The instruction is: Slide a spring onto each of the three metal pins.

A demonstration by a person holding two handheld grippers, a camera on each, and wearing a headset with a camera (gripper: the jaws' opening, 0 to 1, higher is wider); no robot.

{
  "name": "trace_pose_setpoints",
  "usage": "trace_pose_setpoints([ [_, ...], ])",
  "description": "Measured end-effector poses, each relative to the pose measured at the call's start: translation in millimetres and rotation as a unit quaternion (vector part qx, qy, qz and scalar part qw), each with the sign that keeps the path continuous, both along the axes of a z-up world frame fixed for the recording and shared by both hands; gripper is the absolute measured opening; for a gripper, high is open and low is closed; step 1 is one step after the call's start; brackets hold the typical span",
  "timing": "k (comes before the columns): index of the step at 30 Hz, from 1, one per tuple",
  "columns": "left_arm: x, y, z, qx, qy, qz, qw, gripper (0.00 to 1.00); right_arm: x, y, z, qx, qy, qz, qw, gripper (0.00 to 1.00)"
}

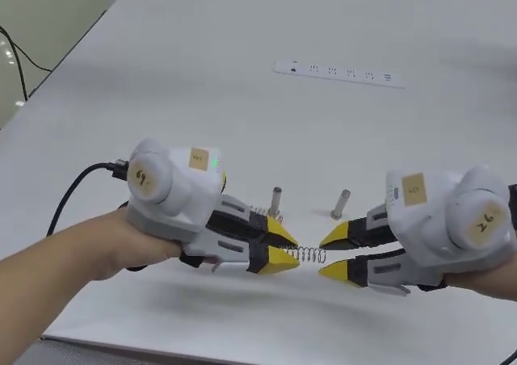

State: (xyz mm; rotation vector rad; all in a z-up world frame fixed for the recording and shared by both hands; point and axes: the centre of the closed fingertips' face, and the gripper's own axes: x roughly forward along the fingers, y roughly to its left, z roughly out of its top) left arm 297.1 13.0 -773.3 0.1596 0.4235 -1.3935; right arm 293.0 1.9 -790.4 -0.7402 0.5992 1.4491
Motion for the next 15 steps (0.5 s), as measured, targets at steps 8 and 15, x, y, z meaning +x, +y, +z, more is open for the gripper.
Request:
trace_pose_setpoints([
  [8,-2.4,-1.5,-0.5,0.005,0.0,-0.009,0.9999,0.02,-0.8,3.7,1.1,0.008,-0.004,0.011,0.9999,0.07],
  [15,2.2,0.7,-2.6,0.008,-0.007,-0.004,0.9999,0.02,1.9,7.4,14.4,0.021,-0.025,0.018,0.9993,0.07],
])
